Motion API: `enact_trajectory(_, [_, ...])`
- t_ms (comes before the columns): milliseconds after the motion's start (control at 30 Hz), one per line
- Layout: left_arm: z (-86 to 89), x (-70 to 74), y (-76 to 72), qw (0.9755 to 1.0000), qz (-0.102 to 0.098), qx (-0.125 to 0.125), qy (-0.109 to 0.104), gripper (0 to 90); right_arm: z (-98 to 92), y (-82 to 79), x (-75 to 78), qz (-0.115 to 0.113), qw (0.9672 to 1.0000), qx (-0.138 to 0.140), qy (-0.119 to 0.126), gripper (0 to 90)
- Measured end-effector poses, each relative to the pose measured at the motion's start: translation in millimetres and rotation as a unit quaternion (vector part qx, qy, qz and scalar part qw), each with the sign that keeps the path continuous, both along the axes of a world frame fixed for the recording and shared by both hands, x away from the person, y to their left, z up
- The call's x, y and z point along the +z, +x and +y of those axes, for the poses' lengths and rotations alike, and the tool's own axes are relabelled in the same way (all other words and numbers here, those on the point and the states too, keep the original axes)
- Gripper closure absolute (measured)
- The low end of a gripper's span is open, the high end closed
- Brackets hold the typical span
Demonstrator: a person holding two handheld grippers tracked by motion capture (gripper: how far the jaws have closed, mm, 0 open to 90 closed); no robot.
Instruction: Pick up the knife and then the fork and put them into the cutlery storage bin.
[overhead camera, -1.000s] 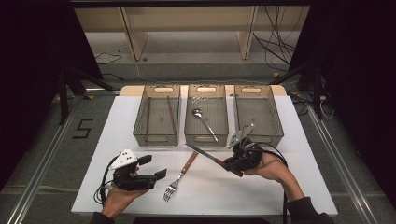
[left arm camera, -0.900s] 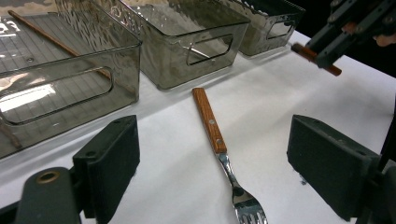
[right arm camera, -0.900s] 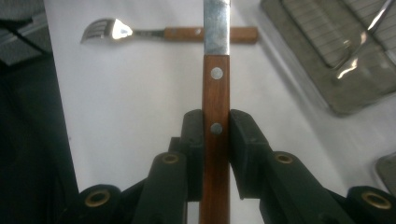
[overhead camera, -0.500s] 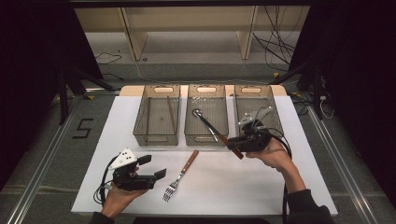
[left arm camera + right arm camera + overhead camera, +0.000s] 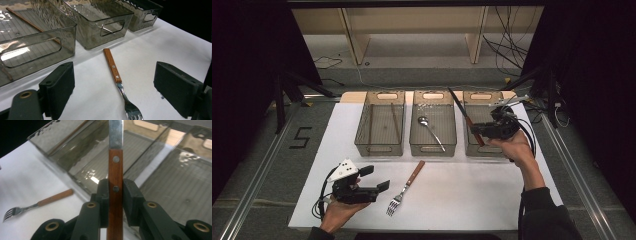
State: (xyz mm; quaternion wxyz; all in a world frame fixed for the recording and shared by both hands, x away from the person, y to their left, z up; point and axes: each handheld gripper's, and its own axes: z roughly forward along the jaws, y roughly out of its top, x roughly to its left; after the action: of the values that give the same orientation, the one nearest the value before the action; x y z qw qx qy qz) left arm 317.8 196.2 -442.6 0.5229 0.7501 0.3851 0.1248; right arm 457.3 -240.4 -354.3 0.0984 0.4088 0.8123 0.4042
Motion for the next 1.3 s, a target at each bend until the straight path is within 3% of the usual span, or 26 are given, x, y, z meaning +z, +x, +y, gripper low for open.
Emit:
enact_trajectory(267, [1.0,0.2,0.3,1.0000,-0.001,0.000,0.000,16.8,-11.1,15.0,-0.2,0.004,0.9986,-0.052,0.005,76.8])
enact_trajectory(667, [1.9,0.4,0.0,1.0000,-0.004,0.001,-0.004,16.8,-18.9,37.8,-13.8,0.024,0.9931,-0.115,-0.004,76.8])
enact_trajectory(1300, [1.8,0.8,-0.3,1.0000,-0.005,0.001,-0.005,16.8,-21.1,51.4,-29.9,0.050,0.9864,-0.154,-0.029,76.7])
